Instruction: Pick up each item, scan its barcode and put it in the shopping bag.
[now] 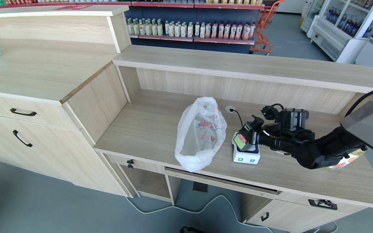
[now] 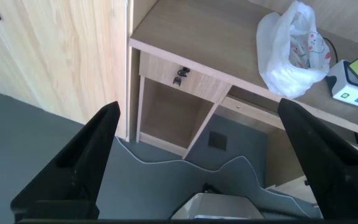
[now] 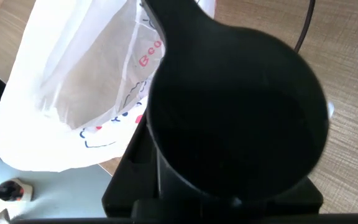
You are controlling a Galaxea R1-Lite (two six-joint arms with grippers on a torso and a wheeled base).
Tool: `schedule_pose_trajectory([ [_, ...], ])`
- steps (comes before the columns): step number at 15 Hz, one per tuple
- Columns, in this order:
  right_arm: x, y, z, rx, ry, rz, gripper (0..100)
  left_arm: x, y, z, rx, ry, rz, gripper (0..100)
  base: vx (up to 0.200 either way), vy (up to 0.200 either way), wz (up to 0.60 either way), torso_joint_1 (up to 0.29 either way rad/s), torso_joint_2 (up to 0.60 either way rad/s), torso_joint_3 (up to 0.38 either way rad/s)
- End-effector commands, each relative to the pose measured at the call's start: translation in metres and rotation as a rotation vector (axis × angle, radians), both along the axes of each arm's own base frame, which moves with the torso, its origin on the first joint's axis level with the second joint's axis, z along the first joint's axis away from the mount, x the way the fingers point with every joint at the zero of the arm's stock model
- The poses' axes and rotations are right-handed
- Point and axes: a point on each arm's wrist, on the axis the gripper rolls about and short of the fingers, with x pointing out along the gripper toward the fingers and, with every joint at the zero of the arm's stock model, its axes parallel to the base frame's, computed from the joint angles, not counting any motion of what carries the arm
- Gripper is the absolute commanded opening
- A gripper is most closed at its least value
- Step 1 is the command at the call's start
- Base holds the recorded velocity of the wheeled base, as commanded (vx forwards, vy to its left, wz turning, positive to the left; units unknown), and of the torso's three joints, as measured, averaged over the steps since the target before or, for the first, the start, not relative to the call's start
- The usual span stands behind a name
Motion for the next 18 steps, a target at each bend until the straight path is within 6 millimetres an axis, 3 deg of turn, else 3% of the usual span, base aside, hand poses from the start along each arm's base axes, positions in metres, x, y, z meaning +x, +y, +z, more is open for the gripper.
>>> schedule_pose_trajectory([
  [1,0.0,0.001,-0.002,0.001,0.005,0.003,0,0.0,0.0,0.0,0.0,0.0,0.0,100,0.0,0.0,0.0,0.0,0.0,0.0],
  [15,0.005,0.002,-0.003,-0.002,-0.006,-0.004,0,0.0,0.0,0.0,0.0,0.0,0.0,100,0.0,0.0,0.0,0.0,0.0,0.0],
  [17,0.005,0.001,0.002,-0.001,-0.025,-0.011,0,0.0,0.0,0.0,0.0,0.0,0.0,100,0.0,0.0,0.0,0.0,0.0,0.0],
  [18,0.003,-0.002,0.016,-0.005,-0.062,-0.032,0,0.0,0.0,0.0,0.0,0.0,0.0,100,0.0,0.0,0.0,0.0,0.0,0.0],
])
